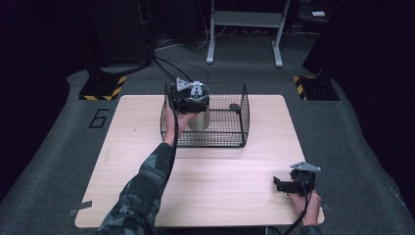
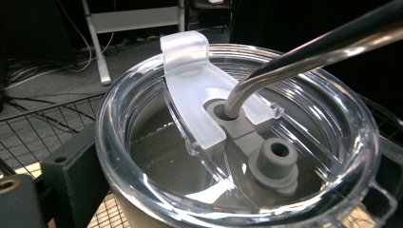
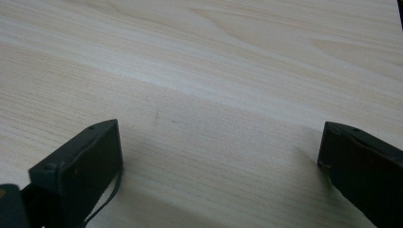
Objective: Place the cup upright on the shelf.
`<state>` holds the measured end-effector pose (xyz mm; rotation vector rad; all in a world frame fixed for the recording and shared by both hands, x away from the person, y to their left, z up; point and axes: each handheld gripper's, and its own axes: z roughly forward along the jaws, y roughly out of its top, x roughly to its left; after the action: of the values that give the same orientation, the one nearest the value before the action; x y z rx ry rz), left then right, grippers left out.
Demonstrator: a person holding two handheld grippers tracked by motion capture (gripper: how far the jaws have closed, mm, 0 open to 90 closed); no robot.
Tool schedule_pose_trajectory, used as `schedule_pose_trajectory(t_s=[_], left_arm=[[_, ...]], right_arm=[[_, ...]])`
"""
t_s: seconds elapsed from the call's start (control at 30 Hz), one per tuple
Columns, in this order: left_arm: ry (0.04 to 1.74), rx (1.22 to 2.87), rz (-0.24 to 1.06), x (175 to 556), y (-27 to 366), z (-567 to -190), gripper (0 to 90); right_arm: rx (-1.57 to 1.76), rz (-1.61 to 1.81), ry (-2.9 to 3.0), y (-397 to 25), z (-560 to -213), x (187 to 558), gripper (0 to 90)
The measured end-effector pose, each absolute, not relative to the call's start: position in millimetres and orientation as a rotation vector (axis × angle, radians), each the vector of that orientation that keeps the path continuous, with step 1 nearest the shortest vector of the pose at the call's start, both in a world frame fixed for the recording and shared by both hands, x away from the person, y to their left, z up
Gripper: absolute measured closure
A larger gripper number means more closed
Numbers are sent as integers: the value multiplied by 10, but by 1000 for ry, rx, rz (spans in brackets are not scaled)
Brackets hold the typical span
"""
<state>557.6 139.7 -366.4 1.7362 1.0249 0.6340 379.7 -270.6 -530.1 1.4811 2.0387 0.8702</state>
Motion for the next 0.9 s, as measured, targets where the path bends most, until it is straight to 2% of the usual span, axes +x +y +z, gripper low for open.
schedule_pose_trajectory(t_s=[0.9], left_arm=[[1108,1748,630,5749,1340,-3988,38]], right_arm=[[1461,868,2048,-2713,-5300,3792,6]])
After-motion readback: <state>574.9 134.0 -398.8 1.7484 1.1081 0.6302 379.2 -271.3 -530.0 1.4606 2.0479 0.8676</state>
